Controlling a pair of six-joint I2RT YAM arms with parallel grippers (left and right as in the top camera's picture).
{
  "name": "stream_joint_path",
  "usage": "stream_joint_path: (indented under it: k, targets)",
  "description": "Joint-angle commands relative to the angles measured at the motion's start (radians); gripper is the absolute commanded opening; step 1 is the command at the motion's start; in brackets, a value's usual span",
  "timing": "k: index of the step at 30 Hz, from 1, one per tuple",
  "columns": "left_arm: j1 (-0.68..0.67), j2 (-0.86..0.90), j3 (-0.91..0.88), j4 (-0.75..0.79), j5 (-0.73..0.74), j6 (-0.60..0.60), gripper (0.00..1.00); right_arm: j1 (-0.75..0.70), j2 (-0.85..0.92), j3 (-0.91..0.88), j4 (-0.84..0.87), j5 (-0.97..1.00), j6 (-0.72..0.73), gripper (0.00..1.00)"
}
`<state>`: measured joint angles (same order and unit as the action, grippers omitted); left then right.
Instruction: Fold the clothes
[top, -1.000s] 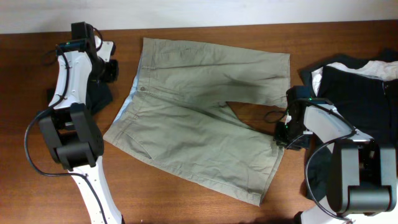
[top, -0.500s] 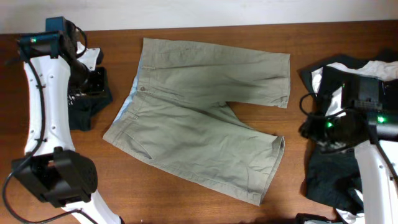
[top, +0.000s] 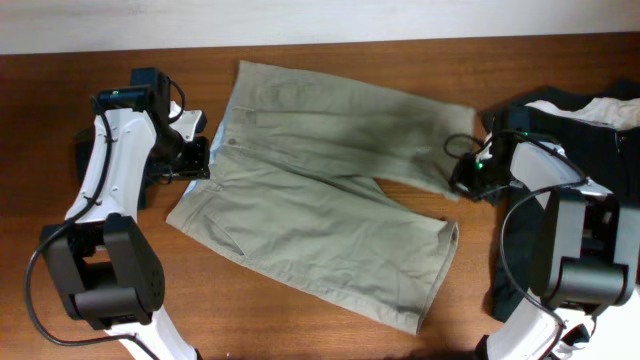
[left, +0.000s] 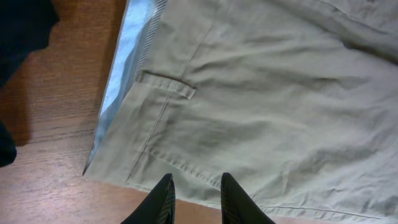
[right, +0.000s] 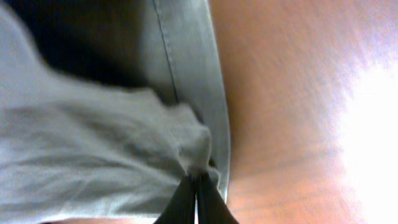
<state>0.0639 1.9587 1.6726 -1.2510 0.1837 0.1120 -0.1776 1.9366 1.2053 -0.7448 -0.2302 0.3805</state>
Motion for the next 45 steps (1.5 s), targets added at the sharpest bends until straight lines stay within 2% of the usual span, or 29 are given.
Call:
stream_joint_path:
  k: [1,2,3,4,5,11,14,24,26,27,28,33,34,35,37,40,41,45]
  targets:
    - [0.002,-0.008,-0.002,0.013,0.01,0.016,0.26,0.0,-0.13,0.007,-0.042,0.1,-0.114,0.4]
    - [0.002,-0.008,-0.002,0.017,0.001,0.016,0.26,-0.004,-0.185,0.024,-0.032,0.101,-0.115,0.54]
    - [0.002,-0.008,-0.002,0.017,-0.006,0.016,0.26,-0.014,-0.233,0.042,0.006,0.1,-0.114,0.54]
    - [0.002,-0.008,-0.002,0.017,-0.009,0.016,0.26,-0.028,-0.26,0.051,0.066,0.097,-0.1,0.41]
    - [0.002,-0.008,-0.002,0.02,-0.009,0.016,0.26,-0.029,-0.254,0.052,0.113,0.092,-0.071,0.4]
    - [0.002,-0.008,-0.002,0.037,-0.009,0.016,0.26,-0.032,0.043,0.052,0.431,0.031,0.03,0.41]
    - [0.002,-0.008,-0.002,0.047,-0.009,0.016,0.27,-0.043,0.091,0.052,0.521,0.027,0.029,0.47]
    - [0.002,-0.008,-0.002,0.065,-0.008,0.016,0.27,-0.061,0.148,0.052,0.581,-0.012,0.029,0.45]
    - [0.002,-0.008,-0.002,0.067,-0.008,0.016,0.27,-0.058,0.148,0.051,0.577,-0.015,0.029,0.33]
    - [0.002,-0.008,-0.002,0.067,-0.008,0.016,0.27,-0.059,0.148,0.052,0.585,-0.031,0.029,0.21]
    - [0.002,-0.008,-0.002,0.066,-0.008,0.016,0.28,-0.061,0.148,0.055,0.603,-0.049,0.029,0.04]
    - [0.002,-0.008,-0.002,0.066,-0.008,0.016,0.27,-0.099,0.148,0.193,0.602,-0.163,0.025,0.06]
    - [0.002,-0.008,-0.002,0.066,-0.008,0.016,0.27,-0.113,0.148,0.198,0.599,-0.158,0.025,0.33]
    - [0.002,-0.008,-0.002,0.067,-0.008,0.016,0.28,-0.121,0.148,0.198,0.552,-0.106,0.018,0.37]
    - [0.002,-0.008,-0.002,0.072,-0.008,0.016,0.28,-0.121,0.152,0.198,0.509,-0.042,-0.015,0.37]
    - [0.002,-0.008,-0.002,0.073,-0.008,0.016,0.28,-0.121,0.204,0.198,0.495,-0.058,-0.016,0.37]
    - [0.002,-0.008,-0.002,0.073,-0.008,0.016,0.28,-0.119,0.215,0.198,0.496,-0.078,-0.016,0.33]
    - [0.002,-0.008,-0.002,0.073,-0.008,0.016,0.28,-0.103,0.221,0.198,0.5,-0.08,-0.025,0.32]
